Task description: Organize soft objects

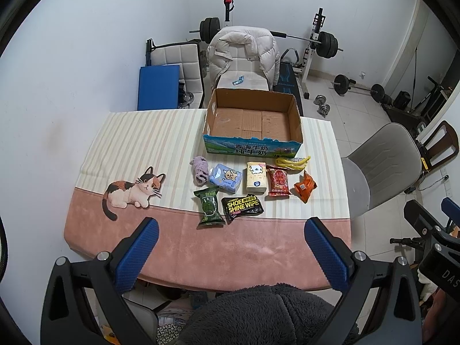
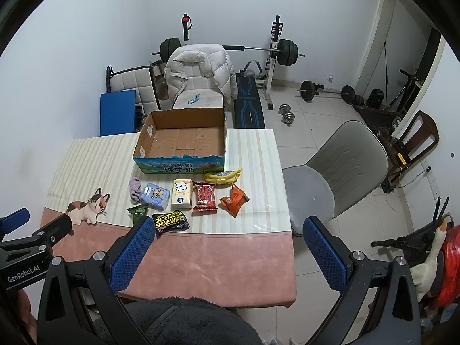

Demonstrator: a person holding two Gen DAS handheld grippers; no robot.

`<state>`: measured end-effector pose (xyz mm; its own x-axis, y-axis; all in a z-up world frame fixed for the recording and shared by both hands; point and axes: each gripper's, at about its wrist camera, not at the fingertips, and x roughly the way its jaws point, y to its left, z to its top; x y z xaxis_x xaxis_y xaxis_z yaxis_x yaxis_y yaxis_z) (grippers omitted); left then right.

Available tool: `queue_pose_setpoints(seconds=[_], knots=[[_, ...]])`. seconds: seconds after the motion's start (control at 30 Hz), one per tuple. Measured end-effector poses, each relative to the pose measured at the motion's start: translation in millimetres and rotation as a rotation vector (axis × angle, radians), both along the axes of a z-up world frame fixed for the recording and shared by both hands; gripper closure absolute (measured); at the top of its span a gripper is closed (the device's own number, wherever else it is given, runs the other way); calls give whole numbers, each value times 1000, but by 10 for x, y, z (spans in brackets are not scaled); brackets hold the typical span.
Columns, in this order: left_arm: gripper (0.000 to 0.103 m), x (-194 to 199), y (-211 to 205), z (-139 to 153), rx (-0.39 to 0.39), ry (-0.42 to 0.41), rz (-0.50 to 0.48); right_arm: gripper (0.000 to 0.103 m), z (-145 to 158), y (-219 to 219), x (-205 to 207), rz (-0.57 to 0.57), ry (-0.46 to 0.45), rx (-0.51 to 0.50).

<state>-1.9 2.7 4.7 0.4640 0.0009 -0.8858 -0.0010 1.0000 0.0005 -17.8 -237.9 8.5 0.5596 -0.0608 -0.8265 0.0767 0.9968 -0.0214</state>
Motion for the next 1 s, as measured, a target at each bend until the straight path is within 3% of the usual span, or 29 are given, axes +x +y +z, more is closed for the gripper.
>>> queue_pose_setpoints(seconds=[0.8, 1.0], knots=[[0, 61, 48, -38, -5, 10, -3, 0, -8, 14, 20, 1, 8, 11], [0, 343, 108, -255, 10, 12, 29, 0, -293, -6, 340, -12, 38, 52]])
